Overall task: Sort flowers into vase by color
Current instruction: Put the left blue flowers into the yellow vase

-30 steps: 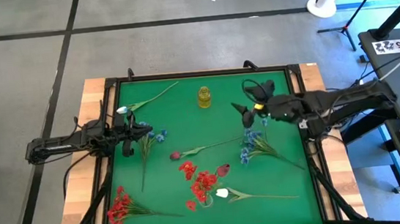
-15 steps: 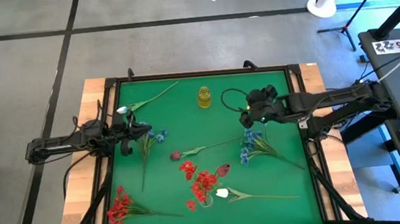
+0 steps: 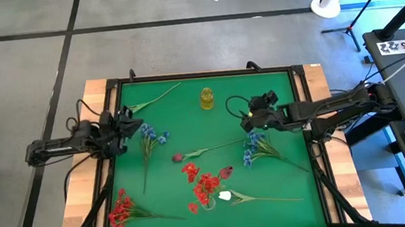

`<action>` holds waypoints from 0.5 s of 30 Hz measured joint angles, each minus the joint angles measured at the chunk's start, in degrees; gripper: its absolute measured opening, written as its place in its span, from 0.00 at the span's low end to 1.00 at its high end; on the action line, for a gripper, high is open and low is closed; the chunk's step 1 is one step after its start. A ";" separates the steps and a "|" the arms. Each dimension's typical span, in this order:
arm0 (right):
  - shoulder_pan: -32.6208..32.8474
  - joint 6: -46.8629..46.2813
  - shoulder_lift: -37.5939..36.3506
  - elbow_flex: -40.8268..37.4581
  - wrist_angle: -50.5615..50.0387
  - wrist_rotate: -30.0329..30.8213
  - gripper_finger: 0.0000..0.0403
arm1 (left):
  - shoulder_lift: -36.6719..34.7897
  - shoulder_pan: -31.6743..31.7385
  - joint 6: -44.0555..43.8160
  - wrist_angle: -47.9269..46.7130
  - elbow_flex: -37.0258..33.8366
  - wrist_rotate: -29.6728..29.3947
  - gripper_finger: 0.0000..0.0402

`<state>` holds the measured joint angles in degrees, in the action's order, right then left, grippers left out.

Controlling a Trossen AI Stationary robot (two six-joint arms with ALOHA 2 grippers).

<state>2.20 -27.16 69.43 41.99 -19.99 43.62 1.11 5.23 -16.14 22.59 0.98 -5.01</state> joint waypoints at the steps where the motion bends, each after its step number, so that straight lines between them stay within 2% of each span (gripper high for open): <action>1: 0.00 0.42 0.00 -0.15 0.81 0.42 0.88 | 0.60 0.00 -0.23 -0.97 0.32 -2.14 0.00; 5: 0.00 1.38 0.00 -0.19 2.34 2.03 0.88 | 4.57 0.00 -2.85 -9.62 2.46 -9.73 0.00; 8: -0.03 3.43 0.00 -0.19 4.06 2.59 0.88 | 9.05 0.00 -7.65 -16.74 4.96 -13.09 0.04; 12: -0.87 4.56 0.00 -0.19 4.48 2.79 0.88 | 15.61 0.00 -14.79 -25.52 10.65 -13.24 0.10; 15: -1.62 5.13 0.00 -0.19 4.52 3.77 0.88 | 19.68 0.00 -20.22 -37.40 17.80 -10.08 0.14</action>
<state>0.58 -22.03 69.43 41.80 -15.46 47.39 20.80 5.23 -36.36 -14.81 18.78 -15.08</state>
